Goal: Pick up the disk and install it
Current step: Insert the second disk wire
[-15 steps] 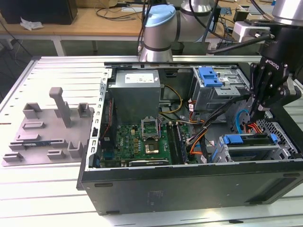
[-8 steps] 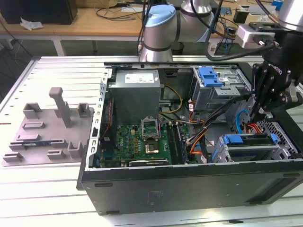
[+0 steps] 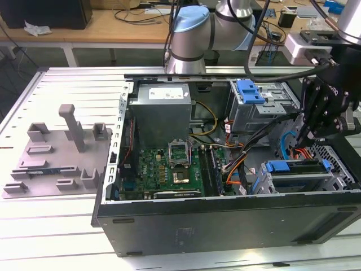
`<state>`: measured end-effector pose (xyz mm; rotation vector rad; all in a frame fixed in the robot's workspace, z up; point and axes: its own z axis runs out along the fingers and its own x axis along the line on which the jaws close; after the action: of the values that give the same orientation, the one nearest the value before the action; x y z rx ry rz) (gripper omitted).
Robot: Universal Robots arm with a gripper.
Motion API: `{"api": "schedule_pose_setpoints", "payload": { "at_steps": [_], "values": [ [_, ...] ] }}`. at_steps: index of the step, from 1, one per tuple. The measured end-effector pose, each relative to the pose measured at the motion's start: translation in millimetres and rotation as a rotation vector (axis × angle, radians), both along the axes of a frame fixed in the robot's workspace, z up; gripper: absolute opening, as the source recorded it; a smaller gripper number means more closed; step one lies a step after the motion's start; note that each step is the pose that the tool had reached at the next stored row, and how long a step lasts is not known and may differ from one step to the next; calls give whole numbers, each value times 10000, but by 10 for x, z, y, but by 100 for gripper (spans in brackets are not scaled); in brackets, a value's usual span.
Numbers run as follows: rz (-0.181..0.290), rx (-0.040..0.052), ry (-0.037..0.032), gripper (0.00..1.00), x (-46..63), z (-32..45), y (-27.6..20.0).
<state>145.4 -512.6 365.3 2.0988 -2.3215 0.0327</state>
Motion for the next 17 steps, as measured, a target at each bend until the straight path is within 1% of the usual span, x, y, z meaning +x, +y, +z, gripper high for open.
{"api": "schedule_pose_setpoints", "payload": {
  "at_steps": [2, 3, 4, 10, 11, 13, 15, 17],
  "values": [
    [2, 93, -33, 16, -12, 0, -19],
    [3, 146, -60, 16, -19, 0, -30],
    [6, 218, -101, 16, -29, 0, -49],
    [7, 228, -104, 16, -32, 0, -52],
    [5, 229, -116, 16, -39, 0, -57],
    [9, 237, -271, 16, -65, 0, -73],
    [20, 243, -412, 16, -83, -1, -94],
    [45, 244, -494, 16, -99, -1, -119]
  ]
}}
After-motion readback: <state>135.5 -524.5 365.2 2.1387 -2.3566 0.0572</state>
